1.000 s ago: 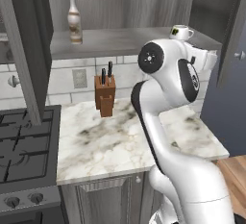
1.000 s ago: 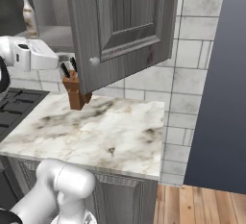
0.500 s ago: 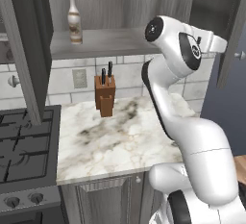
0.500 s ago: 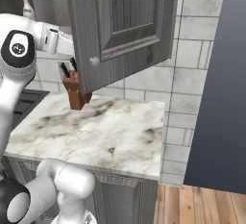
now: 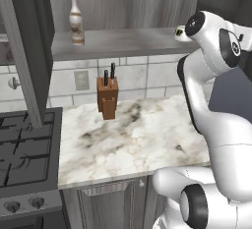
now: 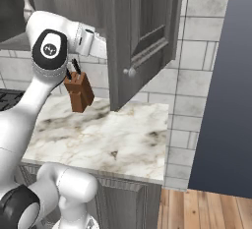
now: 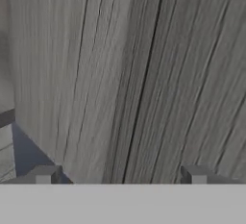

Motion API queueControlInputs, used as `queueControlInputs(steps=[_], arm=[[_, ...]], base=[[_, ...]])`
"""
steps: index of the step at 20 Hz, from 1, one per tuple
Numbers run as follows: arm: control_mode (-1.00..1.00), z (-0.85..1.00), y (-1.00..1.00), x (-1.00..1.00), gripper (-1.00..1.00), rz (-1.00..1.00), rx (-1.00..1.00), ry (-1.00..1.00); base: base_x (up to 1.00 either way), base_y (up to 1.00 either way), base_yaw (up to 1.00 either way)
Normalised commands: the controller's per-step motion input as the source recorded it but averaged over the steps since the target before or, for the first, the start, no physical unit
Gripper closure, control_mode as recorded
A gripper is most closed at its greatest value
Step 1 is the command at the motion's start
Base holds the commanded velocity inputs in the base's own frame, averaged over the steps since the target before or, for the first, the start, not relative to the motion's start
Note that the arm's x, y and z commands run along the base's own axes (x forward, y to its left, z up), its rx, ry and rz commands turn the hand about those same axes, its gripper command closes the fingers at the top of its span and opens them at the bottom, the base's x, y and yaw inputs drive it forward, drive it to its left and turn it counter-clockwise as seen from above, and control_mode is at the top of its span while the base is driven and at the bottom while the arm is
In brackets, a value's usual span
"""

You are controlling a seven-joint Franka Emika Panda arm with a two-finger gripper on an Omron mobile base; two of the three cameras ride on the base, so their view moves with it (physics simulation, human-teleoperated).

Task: Open the cabinet directly in front. Then move the liquor and the mug to the dining counter with the jar on it.

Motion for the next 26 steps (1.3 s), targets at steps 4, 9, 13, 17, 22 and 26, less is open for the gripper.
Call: queueControlInputs(steps=[4,9,13,17,22,26], arm=[[-1.00,0.00,-1.00,-0.45,-1.00,-0.14,0.00,0.01],[-1.00,0.00,-0.39,-0.13,-1.00,-0.02,0.00,-0.01],[-1.00,0.00,0.13,-0.18,-1.00,0.02,0.00,-0.08],[-1.00,0.00,0.48,-0.16,-1.00,0.19,0.00,0.00],[-1.00,0.00,0.41,-0.13,-1.00,0.34,0.00,0.00],[-1.00,0.00,0.50,-0.24,-1.00,0.36,0.00,0.00]], base=[[0.00,0.00,0.00],[0.00,0.00,0.00],[0.00,0.00,0.00],[0.00,0.00,0.00],[0.00,0.00,0.00],[0.00,0.00,0.00]])
